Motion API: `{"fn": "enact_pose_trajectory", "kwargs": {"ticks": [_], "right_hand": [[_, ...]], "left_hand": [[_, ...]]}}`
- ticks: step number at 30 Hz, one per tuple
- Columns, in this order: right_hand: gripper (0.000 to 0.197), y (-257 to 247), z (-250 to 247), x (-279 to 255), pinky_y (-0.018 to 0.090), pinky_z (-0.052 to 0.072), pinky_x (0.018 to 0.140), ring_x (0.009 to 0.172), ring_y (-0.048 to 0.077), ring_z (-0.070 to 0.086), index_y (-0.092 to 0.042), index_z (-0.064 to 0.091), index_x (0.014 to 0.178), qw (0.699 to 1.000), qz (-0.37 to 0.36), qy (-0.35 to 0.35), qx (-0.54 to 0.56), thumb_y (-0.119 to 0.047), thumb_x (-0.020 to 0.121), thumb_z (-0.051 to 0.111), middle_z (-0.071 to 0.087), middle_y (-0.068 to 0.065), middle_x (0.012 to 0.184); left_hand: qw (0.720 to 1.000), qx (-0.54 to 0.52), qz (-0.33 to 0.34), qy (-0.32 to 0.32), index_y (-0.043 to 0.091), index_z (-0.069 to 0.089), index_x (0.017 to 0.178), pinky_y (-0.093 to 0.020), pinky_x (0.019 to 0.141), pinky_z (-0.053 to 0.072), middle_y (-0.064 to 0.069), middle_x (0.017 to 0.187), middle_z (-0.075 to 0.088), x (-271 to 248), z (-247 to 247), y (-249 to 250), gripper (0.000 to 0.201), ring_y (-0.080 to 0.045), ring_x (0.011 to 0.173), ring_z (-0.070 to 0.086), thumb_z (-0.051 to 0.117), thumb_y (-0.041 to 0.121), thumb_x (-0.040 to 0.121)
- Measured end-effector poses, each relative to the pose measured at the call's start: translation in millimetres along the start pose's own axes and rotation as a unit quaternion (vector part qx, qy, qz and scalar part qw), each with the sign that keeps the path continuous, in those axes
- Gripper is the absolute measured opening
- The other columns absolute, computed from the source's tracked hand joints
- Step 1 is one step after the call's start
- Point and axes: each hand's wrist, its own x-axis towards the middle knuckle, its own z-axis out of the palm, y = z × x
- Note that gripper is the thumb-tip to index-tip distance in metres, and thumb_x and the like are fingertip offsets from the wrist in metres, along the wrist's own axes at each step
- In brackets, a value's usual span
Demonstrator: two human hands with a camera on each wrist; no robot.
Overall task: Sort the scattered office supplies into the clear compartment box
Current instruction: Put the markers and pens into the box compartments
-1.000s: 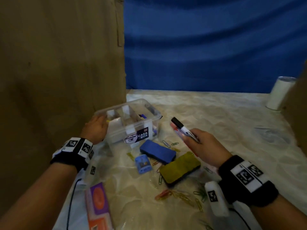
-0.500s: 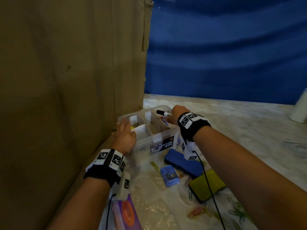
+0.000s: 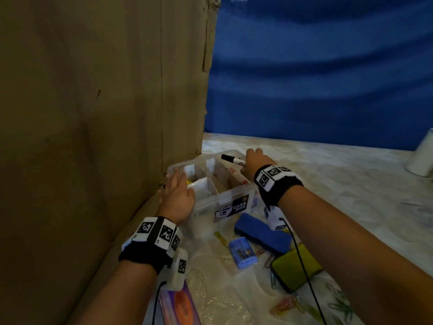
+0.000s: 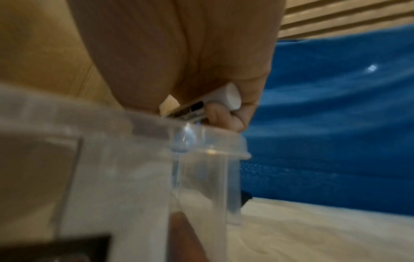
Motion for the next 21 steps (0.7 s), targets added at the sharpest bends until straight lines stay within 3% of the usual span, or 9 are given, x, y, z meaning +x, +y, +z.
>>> {"fn": "enact_pose_trajectory", "kwargs": {"ticks": [4,7,9,11,14,17,21], "right_hand": [[0.056,1.9,-7.0,6.6,0.039,0.045,0.086,0.114,0.035,0.054,-0.005,0.039,0.132,0.992,0.049,-0.015,0.113,-0.044,0.093,0.048,0.047,0.019,0.133],[0.044,-0.5,-17.0,0.2,0.035,0.044,0.081,0.113,0.034,0.055,-0.009,0.042,0.135,0.997,0.011,-0.039,0.065,-0.034,0.099,0.042,0.051,0.018,0.131],[0.040,-5.4,-21.6,-7.7,0.036,0.045,0.089,0.117,0.033,0.055,-0.010,0.044,0.137,0.998,-0.015,-0.064,0.017,-0.024,0.100,0.042,0.054,0.018,0.133],[0.041,-8.5,-18.4,-8.9,0.036,0.045,0.094,0.120,0.032,0.055,-0.010,0.048,0.135,0.997,-0.029,-0.075,0.005,-0.030,0.099,0.043,0.054,0.015,0.136],[0.046,-9.8,-2.4,1.6,0.038,0.046,0.091,0.113,0.033,0.059,-0.012,0.052,0.130,0.996,-0.039,-0.076,0.016,-0.042,0.096,0.045,0.058,0.014,0.130],[0.056,1.3,15.2,12.7,0.044,0.048,0.095,0.114,0.035,0.058,-0.012,0.041,0.138,0.994,-0.033,-0.106,-0.008,-0.039,0.090,0.050,0.055,0.016,0.135],[0.039,6.3,-10.9,-30.9,0.036,0.044,0.099,0.120,0.033,0.053,-0.006,0.055,0.129,0.993,-0.057,-0.053,0.092,-0.023,0.097,0.040,0.055,0.017,0.134]], "left_hand": [[1.000,-0.008,-0.003,0.003,0.022,0.003,0.153,-0.048,0.119,-0.004,0.003,0.161,-0.011,-0.8,0.1,0.8,0.056,-0.021,0.148,-0.012,0.025,0.027,0.101],[1.000,-0.003,-0.004,-0.002,0.022,0.002,0.153,-0.048,0.119,-0.004,0.003,0.160,-0.013,-1.8,-0.7,1.1,0.056,-0.021,0.148,-0.013,0.024,0.027,0.102],[1.000,0.001,-0.005,-0.007,0.021,0.002,0.153,-0.048,0.120,-0.004,0.003,0.160,-0.013,-2.7,-1.4,1.2,0.056,-0.021,0.148,-0.014,0.023,0.027,0.102],[1.000,0.002,-0.004,-0.011,0.020,0.002,0.153,-0.048,0.120,-0.003,0.002,0.161,-0.013,-2.9,-2.4,1.7,0.056,-0.021,0.148,-0.014,0.023,0.026,0.102],[1.000,0.004,-0.006,-0.012,0.018,0.003,0.153,-0.049,0.120,-0.003,0.001,0.161,-0.011,-1.7,-2.4,0.9,0.056,-0.022,0.148,-0.012,0.024,0.025,0.102],[1.000,-0.001,-0.001,-0.004,0.017,0.005,0.153,-0.051,0.120,-0.002,0.000,0.161,-0.010,-1.1,-1.0,0.5,0.056,-0.023,0.148,-0.010,0.026,0.024,0.101],[1.000,-0.011,0.001,0.002,0.017,0.006,0.152,-0.050,0.120,-0.001,0.000,0.161,-0.009,0.8,-0.3,-0.2,0.056,-0.022,0.148,-0.009,0.027,0.023,0.101]]}}
